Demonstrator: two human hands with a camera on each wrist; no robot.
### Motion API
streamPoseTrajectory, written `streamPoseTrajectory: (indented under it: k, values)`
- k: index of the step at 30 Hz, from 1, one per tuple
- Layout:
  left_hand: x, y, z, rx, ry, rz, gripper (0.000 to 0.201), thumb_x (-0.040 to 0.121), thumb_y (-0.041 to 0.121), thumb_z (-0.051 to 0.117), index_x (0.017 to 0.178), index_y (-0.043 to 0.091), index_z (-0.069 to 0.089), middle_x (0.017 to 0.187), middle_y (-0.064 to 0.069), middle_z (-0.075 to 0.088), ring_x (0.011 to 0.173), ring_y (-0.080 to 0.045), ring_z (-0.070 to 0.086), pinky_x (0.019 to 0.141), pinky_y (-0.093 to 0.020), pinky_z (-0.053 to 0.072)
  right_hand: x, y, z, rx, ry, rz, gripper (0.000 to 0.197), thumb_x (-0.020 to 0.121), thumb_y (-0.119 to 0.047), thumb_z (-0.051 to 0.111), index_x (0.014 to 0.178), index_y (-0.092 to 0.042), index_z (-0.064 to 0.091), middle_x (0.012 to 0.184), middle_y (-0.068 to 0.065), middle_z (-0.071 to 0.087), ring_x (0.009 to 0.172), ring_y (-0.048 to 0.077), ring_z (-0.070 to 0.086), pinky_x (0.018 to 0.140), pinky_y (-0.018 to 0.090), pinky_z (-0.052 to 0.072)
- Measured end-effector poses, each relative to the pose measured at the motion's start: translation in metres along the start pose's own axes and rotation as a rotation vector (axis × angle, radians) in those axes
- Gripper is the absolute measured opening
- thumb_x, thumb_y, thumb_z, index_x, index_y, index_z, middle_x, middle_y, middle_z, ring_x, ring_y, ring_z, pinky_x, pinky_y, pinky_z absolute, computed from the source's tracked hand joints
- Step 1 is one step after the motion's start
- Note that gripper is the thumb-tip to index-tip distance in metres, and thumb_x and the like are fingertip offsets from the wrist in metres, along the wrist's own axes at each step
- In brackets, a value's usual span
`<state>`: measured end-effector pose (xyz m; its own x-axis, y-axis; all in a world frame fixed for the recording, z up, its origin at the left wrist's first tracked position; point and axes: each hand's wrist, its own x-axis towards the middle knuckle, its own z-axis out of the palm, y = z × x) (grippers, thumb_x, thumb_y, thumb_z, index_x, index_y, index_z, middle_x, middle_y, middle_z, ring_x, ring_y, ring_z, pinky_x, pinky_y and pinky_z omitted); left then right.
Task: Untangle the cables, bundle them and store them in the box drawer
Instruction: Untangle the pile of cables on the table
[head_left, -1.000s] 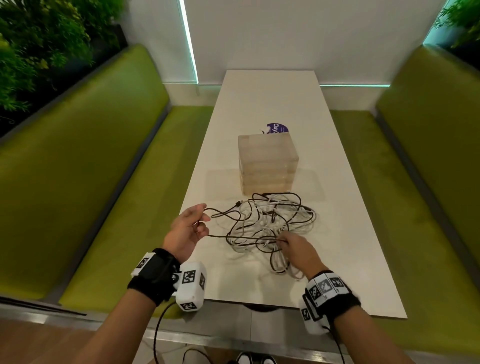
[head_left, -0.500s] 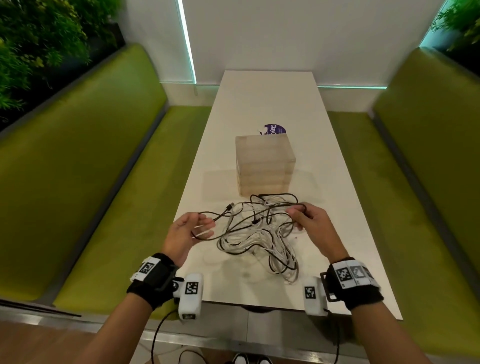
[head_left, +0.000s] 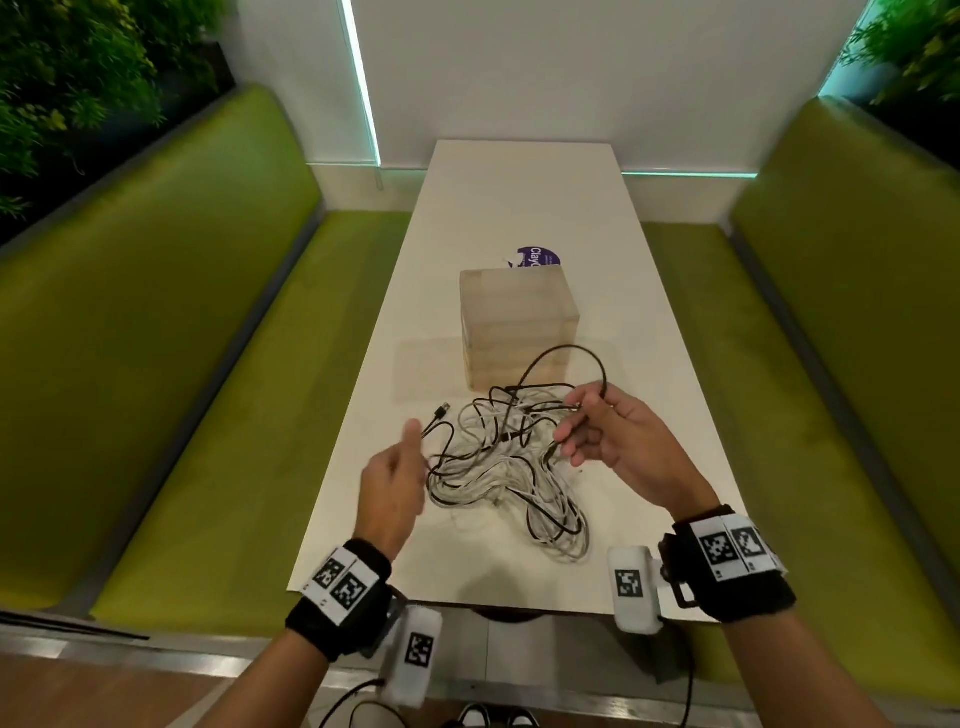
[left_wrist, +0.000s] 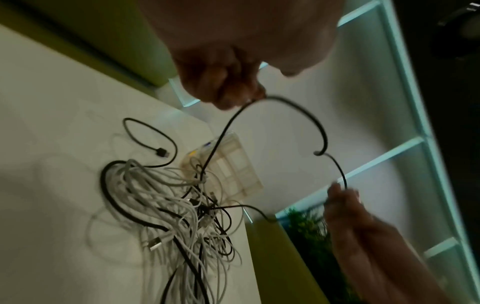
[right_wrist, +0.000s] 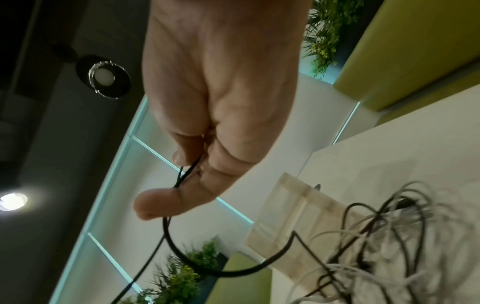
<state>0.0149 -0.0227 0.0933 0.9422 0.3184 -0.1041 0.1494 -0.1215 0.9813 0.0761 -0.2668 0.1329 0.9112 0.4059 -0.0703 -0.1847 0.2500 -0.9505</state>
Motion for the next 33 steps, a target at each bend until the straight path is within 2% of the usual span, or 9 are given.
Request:
streamPoseTrajectory:
  k: [3, 5, 7, 10, 12, 15, 18, 25, 33]
  values:
    - [-0.005, 0.006, 0.018, 0.082, -0.372, 0.064, 0.027, 0.087, 0.04, 0.063, 0.093, 0.013, 0.065, 0.089, -0.003, 0.068, 0.079, -0.011, 0.065, 0.061, -0.024, 0.051, 0.003, -0.009, 0.009, 0.041, -0.06, -0.028, 0.032, 0.084, -0.032, 0.054, 0.101, -0.004, 0.054, 0.08, 0.016, 0.07, 0.063, 0.022, 0.066, 0.059, 0.027, 0.055]
    - [-0.003, 0.01, 0.032, 0.139, -0.56, 0.099, 0.049, 0.084, 0.032, 0.071, 0.13, 0.031, 0.052, 0.127, 0.013, 0.058, 0.113, 0.004, 0.055, 0.087, -0.019, 0.051, 0.003, -0.011, 0.019, 0.011, -0.131, -0.023, 0.027, 0.088, -0.027, 0.052, 0.101, -0.003, 0.056, 0.084, 0.019, 0.07, 0.066, 0.024, 0.068, 0.061, 0.028, 0.056]
    - [0.0, 0.015, 0.046, 0.218, -0.608, 0.158, 0.059, 0.087, 0.021, 0.069, 0.139, 0.032, 0.044, 0.126, 0.015, 0.058, 0.11, 0.007, 0.054, 0.093, -0.02, 0.047, 0.003, -0.011, 0.027, -0.039, -0.22, 0.001, 0.022, 0.092, -0.018, 0.05, 0.103, -0.001, 0.057, 0.092, 0.021, 0.069, 0.073, 0.026, 0.069, 0.067, 0.029, 0.057]
    - [0.008, 0.022, 0.056, 0.189, -0.459, 0.163, 0.027, 0.094, 0.0, 0.052, 0.12, 0.002, 0.06, 0.103, -0.015, 0.069, 0.088, -0.01, 0.063, 0.088, -0.035, 0.053, 0.002, -0.006, 0.025, -0.156, -0.29, 0.012, 0.022, 0.092, -0.002, 0.054, 0.113, 0.004, 0.058, 0.109, 0.019, 0.066, 0.089, 0.03, 0.068, 0.077, 0.033, 0.057]
    - [0.013, 0.025, 0.05, -0.08, -0.377, 0.072, 0.019, 0.099, 0.003, 0.045, 0.106, -0.005, 0.06, 0.101, -0.019, 0.069, 0.09, -0.009, 0.068, 0.09, -0.032, 0.055, 0.006, 0.003, 0.012, -0.235, -0.061, 0.006, 0.024, 0.091, 0.001, 0.056, 0.114, 0.0, 0.059, 0.113, 0.016, 0.063, 0.084, 0.026, 0.069, 0.073, 0.031, 0.057]
    - [0.014, 0.027, 0.039, -0.292, -0.41, 0.023, 0.022, 0.1, 0.008, 0.041, 0.097, -0.003, 0.059, 0.103, -0.018, 0.07, 0.106, -0.023, 0.067, 0.095, -0.037, 0.052, 0.014, 0.026, -0.003, -0.3, 0.335, 0.174, 0.019, 0.097, -0.018, 0.052, 0.104, -0.001, 0.059, 0.099, 0.019, 0.061, 0.06, 0.016, 0.065, 0.057, 0.024, 0.055]
    - [0.003, 0.028, 0.035, -0.352, -0.513, 0.03, 0.025, 0.1, 0.008, 0.039, 0.094, -0.004, 0.06, 0.101, -0.017, 0.072, 0.107, -0.027, 0.066, 0.091, -0.032, 0.054, 0.022, 0.051, 0.003, -0.322, 0.281, 0.368, 0.048, 0.096, -0.045, 0.048, 0.101, 0.0, 0.061, 0.08, 0.013, 0.067, 0.056, 0.016, 0.061, 0.049, 0.023, 0.05]
    - [-0.016, 0.009, 0.027, -0.276, -0.615, 0.013, 0.025, 0.098, 0.022, 0.043, 0.089, 0.011, 0.064, 0.1, -0.019, 0.072, 0.117, -0.027, 0.061, 0.097, -0.032, 0.049, 0.056, 0.063, 0.004, 0.027, 0.287, 0.343, 0.009, 0.081, 0.001, 0.063, 0.072, -0.002, 0.062, 0.063, 0.006, 0.054, 0.053, 0.011, 0.047, 0.046, 0.017, 0.039]
    - [-0.026, 0.01, 0.025, -0.327, -0.643, 0.075, 0.028, 0.1, 0.019, 0.038, 0.092, 0.005, 0.061, 0.099, -0.018, 0.073, 0.125, -0.017, 0.055, 0.098, -0.027, 0.046, 0.067, 0.074, -0.009, -0.096, 0.598, 0.474, 0.017, 0.088, -0.011, 0.053, 0.072, -0.007, 0.052, 0.048, 0.001, 0.04, 0.04, 0.012, 0.037, 0.035, 0.016, 0.027]
